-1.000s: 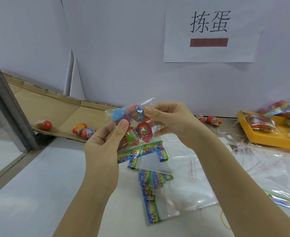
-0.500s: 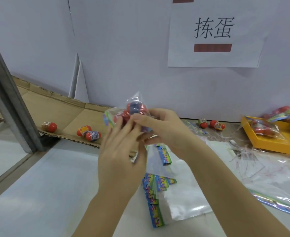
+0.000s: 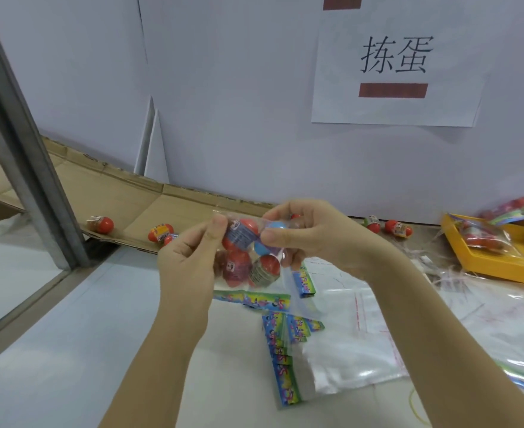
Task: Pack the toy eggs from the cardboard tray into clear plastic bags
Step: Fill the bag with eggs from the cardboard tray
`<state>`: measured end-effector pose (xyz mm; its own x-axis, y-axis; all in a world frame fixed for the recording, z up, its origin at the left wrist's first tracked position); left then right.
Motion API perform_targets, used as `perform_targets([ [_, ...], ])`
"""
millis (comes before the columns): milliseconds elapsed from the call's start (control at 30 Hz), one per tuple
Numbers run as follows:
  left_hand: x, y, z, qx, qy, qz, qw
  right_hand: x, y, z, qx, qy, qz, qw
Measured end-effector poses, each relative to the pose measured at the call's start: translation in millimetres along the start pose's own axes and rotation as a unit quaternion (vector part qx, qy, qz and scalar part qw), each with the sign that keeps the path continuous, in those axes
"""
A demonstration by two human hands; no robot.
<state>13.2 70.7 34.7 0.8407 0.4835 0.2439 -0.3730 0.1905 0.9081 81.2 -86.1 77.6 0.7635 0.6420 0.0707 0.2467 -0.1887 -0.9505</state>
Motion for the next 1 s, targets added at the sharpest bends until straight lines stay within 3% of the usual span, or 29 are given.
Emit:
perform_targets([
  [133,2,0,-2,-0.021,0.065,-0.007,0.998,2,4,-6,0.071,0.070,-0.012,0.995],
  [500,2,-5,-3,0.014,0.069,0.014,0.997,6,5,-6,0.082,0.155,-0.013,0.984],
  [633,2,-4,-3,-0.023,0.034,-0.011,0.999,7,3,1,0.121,0.151,-0.003,0.981],
  [833,4,-5,-3,-0.079,-0.071,-0.099,0.989,10,6,0,0.234,0.272,-0.002,0.933],
  [900,2,-9,-1,-0.072,-0.051,-0.089,0.992,9,7,-3,0.265,0.268,0.005,0.926],
  [1000,3,-12,-3,-0.091,-0.014,-0.069,0.993,8,9,-9,0.229,0.209,0.036,0.950],
])
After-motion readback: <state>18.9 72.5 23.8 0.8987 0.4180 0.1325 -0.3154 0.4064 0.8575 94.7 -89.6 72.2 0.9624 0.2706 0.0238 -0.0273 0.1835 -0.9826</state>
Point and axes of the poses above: each hand's wrist, its own x-axis towards the middle knuckle, its own z-axis out of the palm, y = z × x, the point moved 1 cm from there along x, towards the middle knuckle
